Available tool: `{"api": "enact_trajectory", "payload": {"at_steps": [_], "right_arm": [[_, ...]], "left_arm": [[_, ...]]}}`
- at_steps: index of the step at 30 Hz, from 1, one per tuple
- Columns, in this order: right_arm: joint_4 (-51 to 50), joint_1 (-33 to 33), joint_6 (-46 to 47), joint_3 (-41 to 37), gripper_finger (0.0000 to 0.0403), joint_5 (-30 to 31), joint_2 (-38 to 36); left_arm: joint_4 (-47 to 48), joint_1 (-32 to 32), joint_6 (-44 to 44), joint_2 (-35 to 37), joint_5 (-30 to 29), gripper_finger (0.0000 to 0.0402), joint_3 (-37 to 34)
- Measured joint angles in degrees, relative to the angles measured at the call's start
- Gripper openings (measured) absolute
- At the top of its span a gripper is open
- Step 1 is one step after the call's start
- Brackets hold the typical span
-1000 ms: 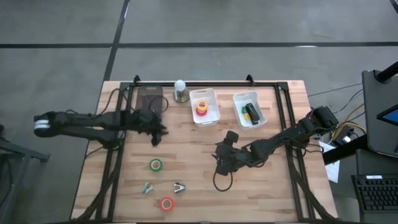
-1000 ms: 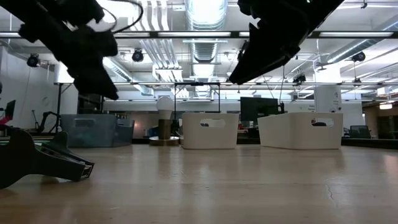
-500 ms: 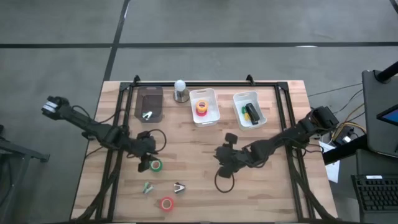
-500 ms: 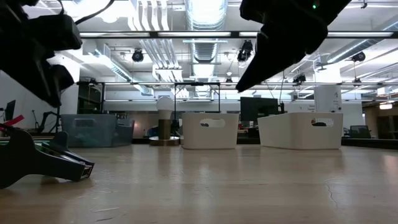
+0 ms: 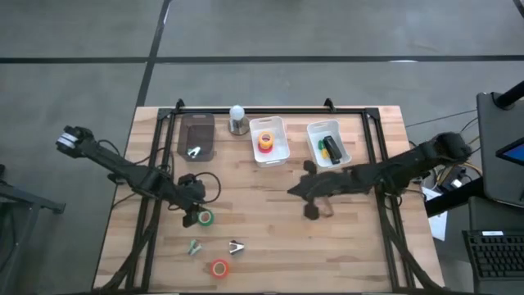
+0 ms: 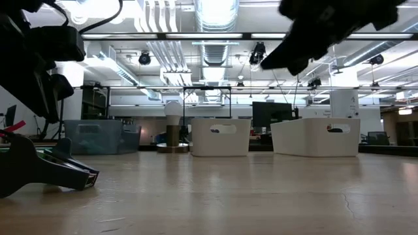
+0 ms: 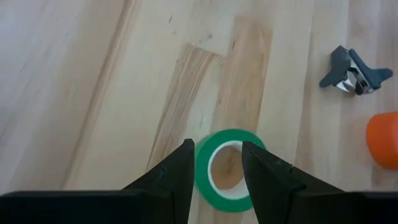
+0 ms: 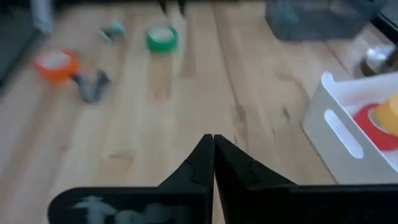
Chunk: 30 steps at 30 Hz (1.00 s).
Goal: Pick and place Stapler, Stapler remover, tape
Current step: Put the green masking tape into the left white bin
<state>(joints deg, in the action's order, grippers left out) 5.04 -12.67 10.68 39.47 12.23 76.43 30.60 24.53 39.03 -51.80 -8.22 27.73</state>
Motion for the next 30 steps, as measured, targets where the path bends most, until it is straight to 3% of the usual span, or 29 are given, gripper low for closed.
{"api": "enact_trajectory", "payload": {"at_steps": [3, 8, 12, 18, 24, 30], "right_arm": [[5.2, 1.5, -0.1, -6.7, 0.0008, -3.9, -7.5], [5.4, 2.4, 0.9, -16.2, 0.0008, -0.8, -20.3], [4.4, 2.3, 2.1, -22.5, 0.0008, -1.9, -29.1], [11.6, 2.3, 1.0, -31.6, 0.0008, -3.6, -40.9], [11.5, 2.3, 1.2, -36.7, 0.0008, -6.6, -48.8], [10.3, 2.3, 2.3, -39.0, 0.0008, -8.3, -52.2]], "left_arm": [[0.2, 0.0, 0.1, -0.9, -0.1, 0.0135, 0.0], [0.3, 0.0, 0.2, -1.9, 1.0, 0.0135, 0.0], [1.7, 0.0, 0.3, -2.1, 5.7, 0.0135, 0.0], [1.6, 0.0, 1.6, -3.4, 5.4, 0.0135, -0.1], [0.1, 0.0, 1.7, -6.8, 4.5, 0.0135, -0.8], [-1.8, 0.0, 1.4, -11.9, 4.4, 0.0135, -0.9]]}}
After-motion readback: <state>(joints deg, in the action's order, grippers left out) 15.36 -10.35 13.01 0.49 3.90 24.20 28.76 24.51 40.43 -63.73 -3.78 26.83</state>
